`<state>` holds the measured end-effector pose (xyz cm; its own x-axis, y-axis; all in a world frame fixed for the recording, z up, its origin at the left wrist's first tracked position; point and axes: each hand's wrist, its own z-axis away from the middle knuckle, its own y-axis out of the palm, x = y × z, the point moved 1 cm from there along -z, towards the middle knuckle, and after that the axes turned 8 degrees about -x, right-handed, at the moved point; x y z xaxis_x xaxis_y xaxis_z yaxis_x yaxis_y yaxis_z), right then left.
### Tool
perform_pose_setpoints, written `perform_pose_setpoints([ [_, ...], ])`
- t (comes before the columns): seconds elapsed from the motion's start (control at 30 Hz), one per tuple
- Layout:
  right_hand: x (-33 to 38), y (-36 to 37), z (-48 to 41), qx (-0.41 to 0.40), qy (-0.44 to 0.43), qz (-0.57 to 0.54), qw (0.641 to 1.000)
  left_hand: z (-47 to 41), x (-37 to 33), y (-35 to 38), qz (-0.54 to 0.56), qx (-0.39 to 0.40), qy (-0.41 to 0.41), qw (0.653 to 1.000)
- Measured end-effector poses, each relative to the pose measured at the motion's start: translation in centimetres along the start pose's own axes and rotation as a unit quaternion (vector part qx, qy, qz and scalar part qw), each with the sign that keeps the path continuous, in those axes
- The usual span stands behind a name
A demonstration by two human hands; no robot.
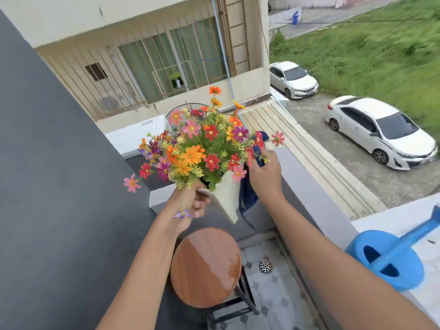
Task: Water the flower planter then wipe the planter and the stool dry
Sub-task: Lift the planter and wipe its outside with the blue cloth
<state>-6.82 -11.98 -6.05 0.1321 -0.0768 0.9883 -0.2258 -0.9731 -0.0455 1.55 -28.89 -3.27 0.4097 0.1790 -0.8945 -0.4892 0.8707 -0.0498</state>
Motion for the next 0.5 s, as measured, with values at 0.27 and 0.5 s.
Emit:
perform_pose_setpoints([
  [0.27, 1.0, 1.9, 5.6, 0.042, -0.151, 0.01, 0.988, -0.4, -0.7, 1.1, 0.062, -0.004, -0.002, 0.998],
  [0.5, -5.0, 0.8, 9.0, 0.065, -0.053, 0.054, 0.995, -0.6, -0.8, 0.5, 0.074, -0.003, 0.004, 0.997],
])
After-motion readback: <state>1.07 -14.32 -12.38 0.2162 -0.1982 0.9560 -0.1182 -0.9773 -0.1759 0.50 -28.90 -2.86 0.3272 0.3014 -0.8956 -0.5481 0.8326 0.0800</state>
